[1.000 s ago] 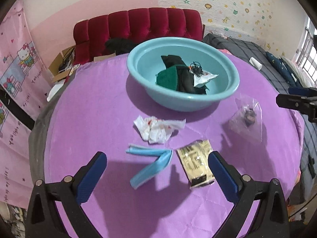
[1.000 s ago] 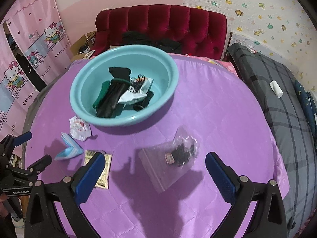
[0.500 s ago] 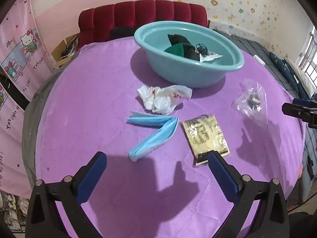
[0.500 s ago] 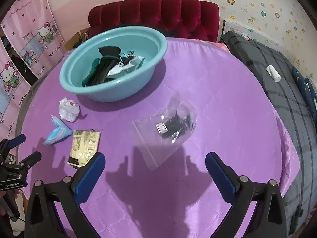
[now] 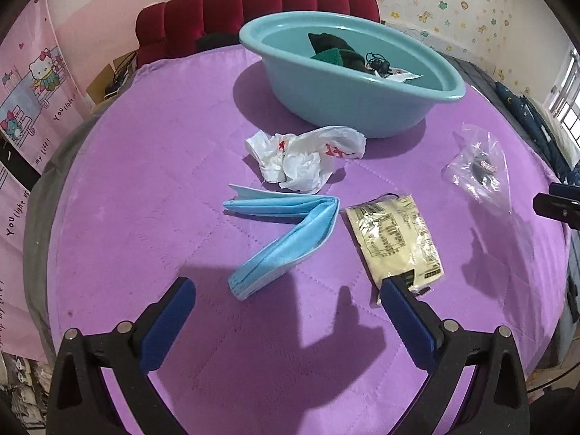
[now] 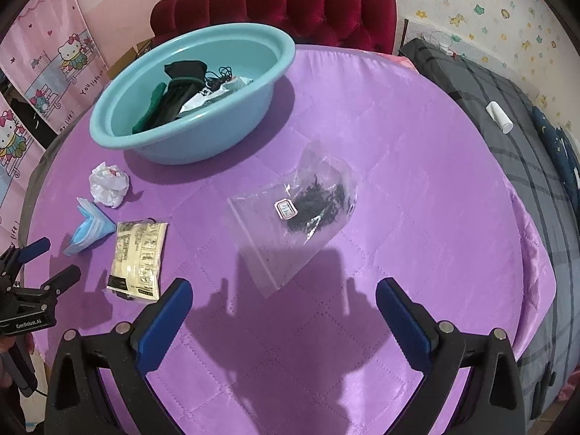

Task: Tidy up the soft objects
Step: 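Move both tools back toward the blue mask and clear plastic bag, then grasp the blue face mask with the left gripper while the right gripper grasps the clear plastic bag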

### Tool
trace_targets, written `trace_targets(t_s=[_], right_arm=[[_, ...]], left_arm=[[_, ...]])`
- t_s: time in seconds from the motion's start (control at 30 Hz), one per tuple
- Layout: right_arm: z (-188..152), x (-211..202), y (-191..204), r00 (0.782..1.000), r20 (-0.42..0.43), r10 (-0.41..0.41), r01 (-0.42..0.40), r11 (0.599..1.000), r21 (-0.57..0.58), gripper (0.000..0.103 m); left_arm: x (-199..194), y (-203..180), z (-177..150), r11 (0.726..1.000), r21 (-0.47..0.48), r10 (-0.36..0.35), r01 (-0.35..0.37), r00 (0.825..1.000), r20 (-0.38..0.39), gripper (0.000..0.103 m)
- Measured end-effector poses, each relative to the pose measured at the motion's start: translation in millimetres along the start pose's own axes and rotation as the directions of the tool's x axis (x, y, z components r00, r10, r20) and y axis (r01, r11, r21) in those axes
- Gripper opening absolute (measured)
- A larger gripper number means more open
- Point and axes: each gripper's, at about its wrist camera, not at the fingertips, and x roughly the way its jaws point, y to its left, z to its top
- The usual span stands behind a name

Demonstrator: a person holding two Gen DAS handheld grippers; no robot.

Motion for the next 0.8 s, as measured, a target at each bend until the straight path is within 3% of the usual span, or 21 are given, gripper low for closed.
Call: trace_targets(t_s=[0.3, 0.4, 0.5, 0.53, 0.57, 0.63, 0.8], right_arm=[[3, 9, -4, 1.000, -0.017, -0.005, 0.006, 1.000, 0.028, 0.103], [5, 12, -7, 1.000, -0.024, -0.009, 0.010, 0.999, 0.040, 0.103], [8, 15, -8, 0.999, -0.031, -0.012, 0.014, 0.999, 0.049, 0.103], [9, 16, -9, 0.999, -0.033, -0.014, 0.016, 0.999, 0.051, 0.103], [10, 18, -9, 0.999, -0.036, -0.016, 0.018, 0.998, 0.053, 0.103], [13, 20, -8, 0.999, -0.039, -0.021, 0.023, 0.998, 0.051, 0.103], [19, 23, -7, 0.999, -0.039, -0.027, 0.029, 0.998, 0.047, 0.103]], left_arm=[[22, 5, 12, 1.000, 0.021, -0.009, 0.009, 1.000, -0.023, 0.103], [28, 4, 16, 1.000, 0.026, -0.009, 0.010, 0.999, -0.041, 0.093], [33, 2, 18, 0.999, 0.034, -0.018, 0.020, 0.998, -0.064, 0.062], [34, 2, 20, 0.999, 0.036, -0.019, 0.021, 0.998, -0.066, 0.034], [34, 2, 20, 0.999, 0.038, -0.021, 0.024, 0.998, -0.064, 0.015], [33, 3, 20, 0.997, 0.031, -0.063, 0.065, 0.996, -0.065, 0.009], [21, 6, 23, 0.996, 0.017, -0.087, 0.087, 0.996, -0.030, 0.008]])
